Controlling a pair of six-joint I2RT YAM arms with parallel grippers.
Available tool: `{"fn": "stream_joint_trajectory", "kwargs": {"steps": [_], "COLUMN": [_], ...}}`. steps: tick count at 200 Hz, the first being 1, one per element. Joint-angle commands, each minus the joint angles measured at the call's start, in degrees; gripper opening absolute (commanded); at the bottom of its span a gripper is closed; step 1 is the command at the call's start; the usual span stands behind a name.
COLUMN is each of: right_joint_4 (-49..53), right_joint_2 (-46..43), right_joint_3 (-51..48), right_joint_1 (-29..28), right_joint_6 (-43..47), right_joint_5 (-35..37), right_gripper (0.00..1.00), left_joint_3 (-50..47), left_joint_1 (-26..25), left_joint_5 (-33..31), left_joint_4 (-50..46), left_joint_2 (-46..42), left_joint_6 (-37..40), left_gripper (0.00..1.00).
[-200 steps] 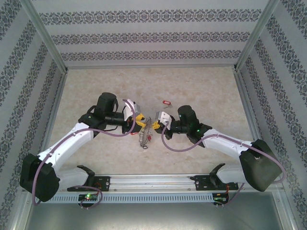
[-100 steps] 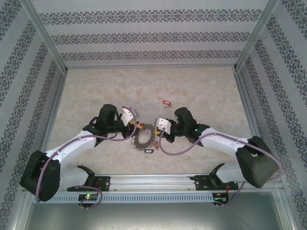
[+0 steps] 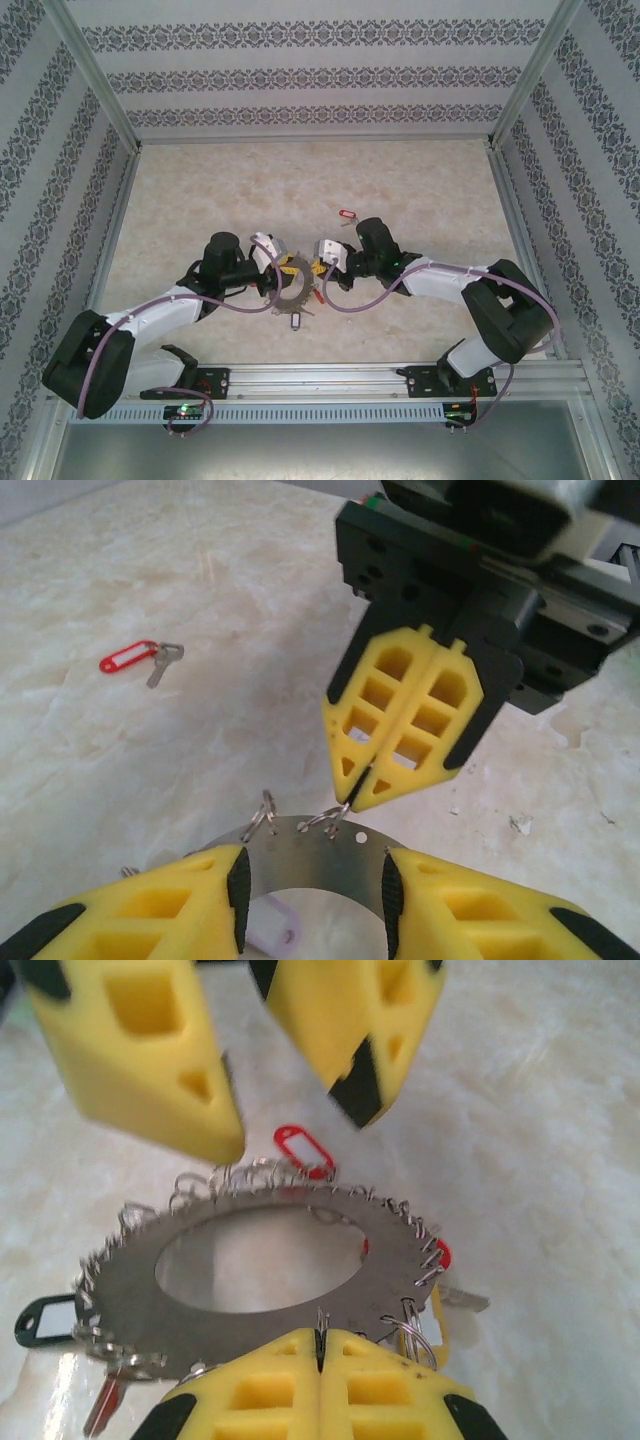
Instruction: Put the keys on the keyring
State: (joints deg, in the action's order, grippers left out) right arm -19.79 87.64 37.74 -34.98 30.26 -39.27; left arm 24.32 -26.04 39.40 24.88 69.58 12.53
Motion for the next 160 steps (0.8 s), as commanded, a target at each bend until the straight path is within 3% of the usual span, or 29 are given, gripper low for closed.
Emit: {"fn": "stream_joint_trajectory", "kwargs": {"steps": [1,51,118,160], "right_joint_4": [-7.74,-13.38,-17.8,-15.2], "right_joint_2": [0.78,0.02,0.4,0.57], "right_joint_3": [-0.85,-1.94,-2.14,-1.61], "right_joint_1": [0.91,1.76,0.3,-0.74], "right_joint_6": [-3.4,-5.51,-6.86,-4.65], "right_joint_5": [-6.79,-11.89,-12.64,-12.46], "right_gripper": [0.0,0.0,0.0,0.0], "left_joint_3": [-1.35,2.01,2.39,2.46], "left_joint_1": [-1.24,-2.56,-2.61,-2.61], "left_joint_5": [1.86,4.34,4.45,3.11], "left_joint_4": [7.1,3.37,3.63,4.42], "left_joint_2": [1.81,3.68,4.22,3.91], "left_joint_6": [5.9,15.07,14.55,14.35], "left_gripper": [0.42,0.41,0.32,0.28]}}
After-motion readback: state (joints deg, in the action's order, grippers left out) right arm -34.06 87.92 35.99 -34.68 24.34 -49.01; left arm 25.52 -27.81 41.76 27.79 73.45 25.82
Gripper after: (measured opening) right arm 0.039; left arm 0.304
